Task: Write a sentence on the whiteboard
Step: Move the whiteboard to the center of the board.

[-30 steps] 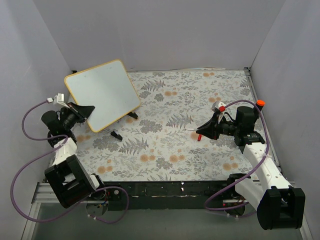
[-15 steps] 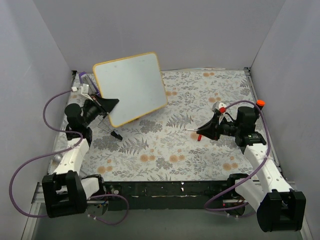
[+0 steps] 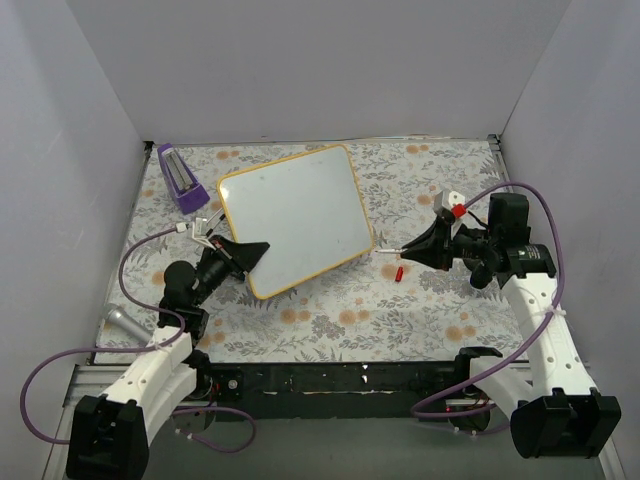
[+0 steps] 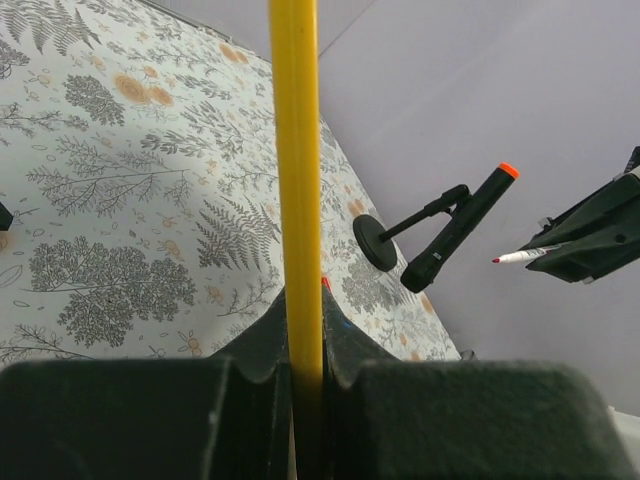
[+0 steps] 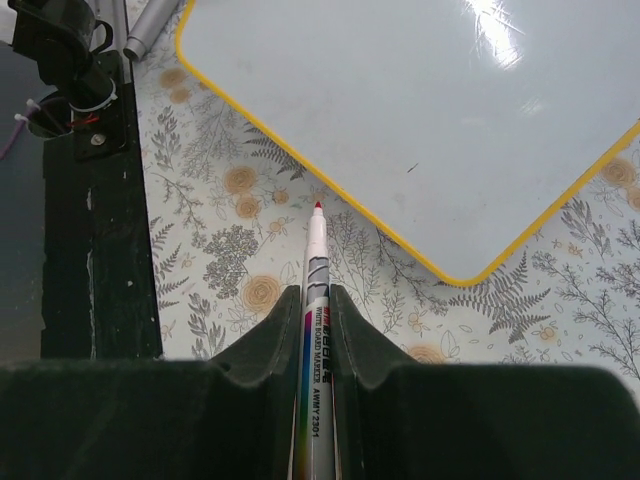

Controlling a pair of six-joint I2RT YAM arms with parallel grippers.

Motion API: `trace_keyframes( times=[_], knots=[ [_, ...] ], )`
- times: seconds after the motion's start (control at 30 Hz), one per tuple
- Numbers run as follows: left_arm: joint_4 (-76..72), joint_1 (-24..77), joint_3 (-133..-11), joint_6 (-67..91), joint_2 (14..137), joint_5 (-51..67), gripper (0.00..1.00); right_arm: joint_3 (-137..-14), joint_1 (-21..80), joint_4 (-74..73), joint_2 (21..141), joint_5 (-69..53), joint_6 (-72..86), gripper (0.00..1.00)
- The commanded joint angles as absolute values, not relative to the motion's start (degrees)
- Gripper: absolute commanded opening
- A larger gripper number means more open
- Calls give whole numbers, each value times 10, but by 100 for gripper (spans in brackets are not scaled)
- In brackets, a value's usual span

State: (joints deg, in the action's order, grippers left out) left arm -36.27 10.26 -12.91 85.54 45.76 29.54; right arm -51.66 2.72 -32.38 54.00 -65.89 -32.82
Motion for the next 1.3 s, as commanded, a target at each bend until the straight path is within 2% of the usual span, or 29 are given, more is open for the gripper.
trace_keyframes(
  times=[0.0,0.43,1.27],
  knots=[
    [-491,137,-110,879,414,202,0,-563,25,-420,556,-672,-381,1],
    [-608,179,-62,903,519,206,0,-597,28,-458,584,-650,-374,1],
    [-575,287,-75,883,592,182,0,-581,29,-454,562,-636,-368,1]
  ],
)
